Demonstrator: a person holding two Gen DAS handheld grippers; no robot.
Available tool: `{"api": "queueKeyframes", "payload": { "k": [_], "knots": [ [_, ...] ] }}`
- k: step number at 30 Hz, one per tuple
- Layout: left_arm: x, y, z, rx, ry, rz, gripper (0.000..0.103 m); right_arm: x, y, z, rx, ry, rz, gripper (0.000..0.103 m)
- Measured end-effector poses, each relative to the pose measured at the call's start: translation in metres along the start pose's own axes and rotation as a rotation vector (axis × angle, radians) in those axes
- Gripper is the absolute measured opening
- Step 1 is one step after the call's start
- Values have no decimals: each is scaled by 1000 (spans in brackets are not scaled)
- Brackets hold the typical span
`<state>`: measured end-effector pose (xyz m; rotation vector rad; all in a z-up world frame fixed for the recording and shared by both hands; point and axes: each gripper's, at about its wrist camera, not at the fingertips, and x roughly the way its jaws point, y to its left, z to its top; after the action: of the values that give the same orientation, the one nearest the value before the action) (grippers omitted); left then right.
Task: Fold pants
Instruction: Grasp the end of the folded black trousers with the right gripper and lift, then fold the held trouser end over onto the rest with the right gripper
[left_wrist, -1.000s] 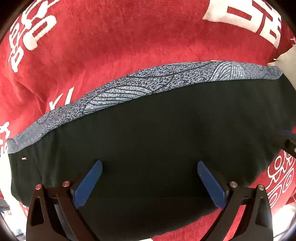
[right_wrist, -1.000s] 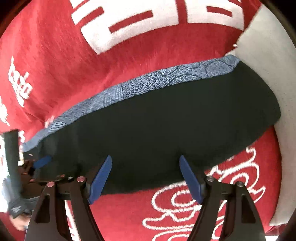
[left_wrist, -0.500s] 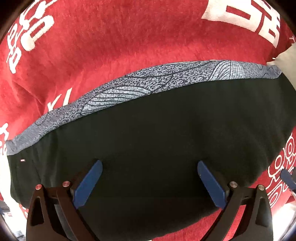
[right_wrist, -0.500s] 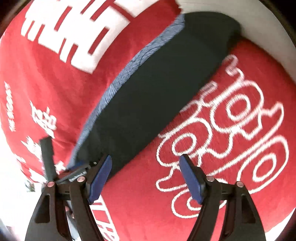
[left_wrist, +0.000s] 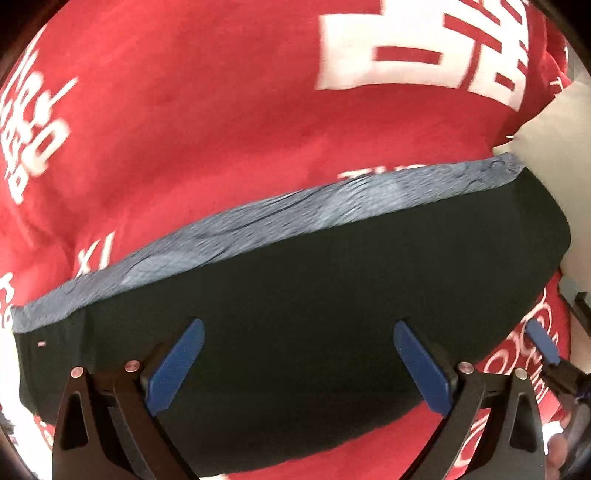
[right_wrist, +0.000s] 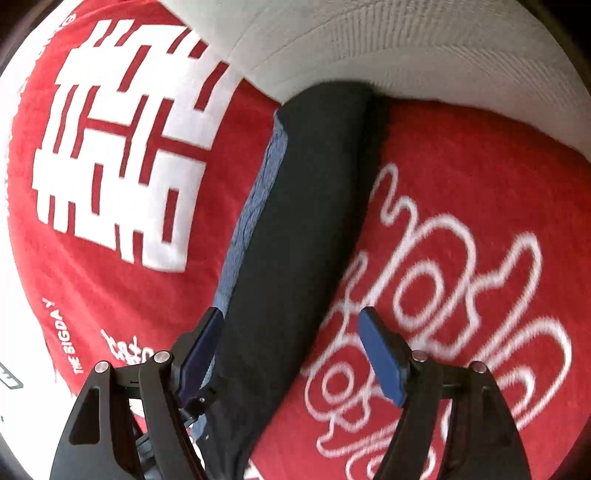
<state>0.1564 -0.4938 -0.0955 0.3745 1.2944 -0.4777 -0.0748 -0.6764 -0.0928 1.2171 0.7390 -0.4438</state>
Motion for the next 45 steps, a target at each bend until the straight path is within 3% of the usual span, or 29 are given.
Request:
{"api": "queueKeyframes", "payload": {
  "k": [5, 13, 15, 16, 17, 19, 20, 21, 25, 27, 34, 38, 41, 45],
  "knots": [
    [25, -28, 6, 7, 9, 32, 103, 10, -5, 18, 25, -49, 38, 78],
    [29, -30, -2, 1, -31, 11, 103, 29, 8, 42, -20, -99, 59, 78],
    [24, -32, 0, -7, -20, 24, 101, 35, 9, 48, -7, -76, 34, 65],
    [19, -34, 2, -16, -25, 22, 94, 37, 6, 50, 8, -58, 16, 39],
    [16, -35, 8, -24, -28, 13, 79, 39, 2, 52, 27, -43, -8, 13],
    [4, -38, 10, -49, -34, -37, 67, 39, -3, 53, 34, -16, -27, 13],
    [-1, -41, 10, -60, -44, -83, 54, 38, -1, 53, 15, -10, -33, 13],
    [-3, -44, 9, -57, -43, -110, 52, 36, 5, 53, -20, -9, -46, 13],
    [13, -61, -5, 3, -41, -139, 52, 27, 35, 50, -158, -19, -69, 13],
    [11, -64, -13, 36, -127, -132, 52, 24, 60, 42, -284, -17, -95, 13],
    [11, -50, -23, 15, -176, -234, 51, 23, 133, 4, -629, -14, -143, 12],
    [8, -25, -36, 1, -173, -319, 51, 26, 163, -23, -781, 0, -166, 12],
    [-1, 2, -33, -19, -108, -352, 51, 29, 181, -42, -866, 10, -187, 12],
    [-21, 64, -41, -82, -103, -322, 51, 34, 204, -79, -1007, -2, -259, 12]
  ]
}}
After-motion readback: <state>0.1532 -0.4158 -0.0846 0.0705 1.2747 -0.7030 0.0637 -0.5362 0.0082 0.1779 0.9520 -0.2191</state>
